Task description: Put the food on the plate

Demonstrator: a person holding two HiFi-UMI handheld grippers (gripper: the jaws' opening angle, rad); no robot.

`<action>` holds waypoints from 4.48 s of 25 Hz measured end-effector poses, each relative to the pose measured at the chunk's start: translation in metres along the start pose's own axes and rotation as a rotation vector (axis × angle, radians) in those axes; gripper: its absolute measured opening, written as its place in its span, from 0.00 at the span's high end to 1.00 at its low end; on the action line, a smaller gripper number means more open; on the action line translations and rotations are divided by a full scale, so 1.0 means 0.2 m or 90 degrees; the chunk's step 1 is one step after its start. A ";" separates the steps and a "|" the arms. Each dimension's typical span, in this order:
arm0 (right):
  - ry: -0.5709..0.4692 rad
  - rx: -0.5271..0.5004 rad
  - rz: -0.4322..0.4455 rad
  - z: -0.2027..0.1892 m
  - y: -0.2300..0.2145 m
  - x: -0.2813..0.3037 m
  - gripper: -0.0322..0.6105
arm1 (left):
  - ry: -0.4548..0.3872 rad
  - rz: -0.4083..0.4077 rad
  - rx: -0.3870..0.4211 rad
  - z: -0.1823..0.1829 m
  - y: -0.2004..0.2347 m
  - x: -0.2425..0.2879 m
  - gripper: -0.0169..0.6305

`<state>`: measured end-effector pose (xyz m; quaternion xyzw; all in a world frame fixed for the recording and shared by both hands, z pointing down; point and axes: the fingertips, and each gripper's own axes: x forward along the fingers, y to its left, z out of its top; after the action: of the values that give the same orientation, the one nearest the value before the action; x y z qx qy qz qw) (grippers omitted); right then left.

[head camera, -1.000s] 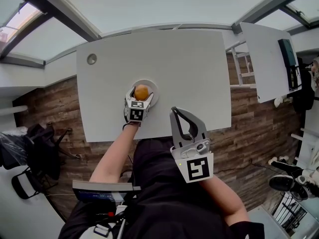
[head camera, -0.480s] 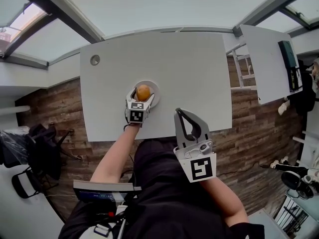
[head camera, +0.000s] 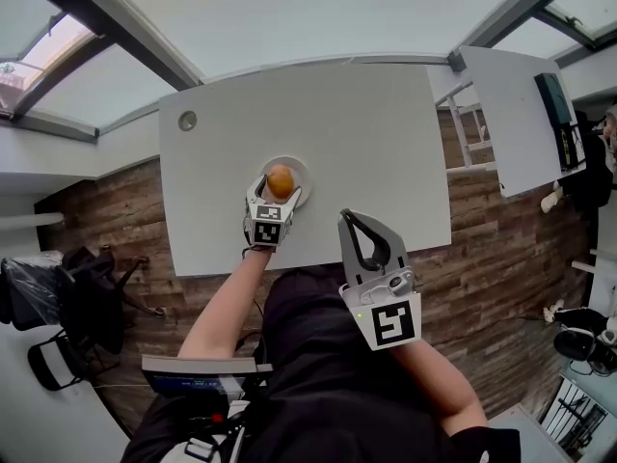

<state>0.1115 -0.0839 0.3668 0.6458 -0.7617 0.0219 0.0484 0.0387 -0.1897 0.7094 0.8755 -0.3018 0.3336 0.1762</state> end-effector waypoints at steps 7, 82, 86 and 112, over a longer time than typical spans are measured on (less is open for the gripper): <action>0.002 -0.004 0.003 -0.01 0.00 -0.04 0.95 | -0.024 0.006 -0.014 0.04 -0.02 -0.05 0.39; -0.027 0.045 0.071 0.14 0.43 0.06 0.95 | -0.416 0.105 -0.180 0.59 -0.06 -1.55 0.40; -0.033 0.047 0.078 0.16 0.46 0.05 0.95 | -0.440 0.105 -0.155 0.63 -0.10 -1.62 0.40; -0.057 0.035 0.141 0.24 0.56 0.06 0.95 | -0.519 0.167 -0.095 0.73 -0.11 -1.84 0.90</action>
<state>-0.0039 -0.0817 0.3228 0.5593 -0.8288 0.0189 -0.0060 -0.0965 -0.0974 0.3480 0.8747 -0.4789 -0.0424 0.0615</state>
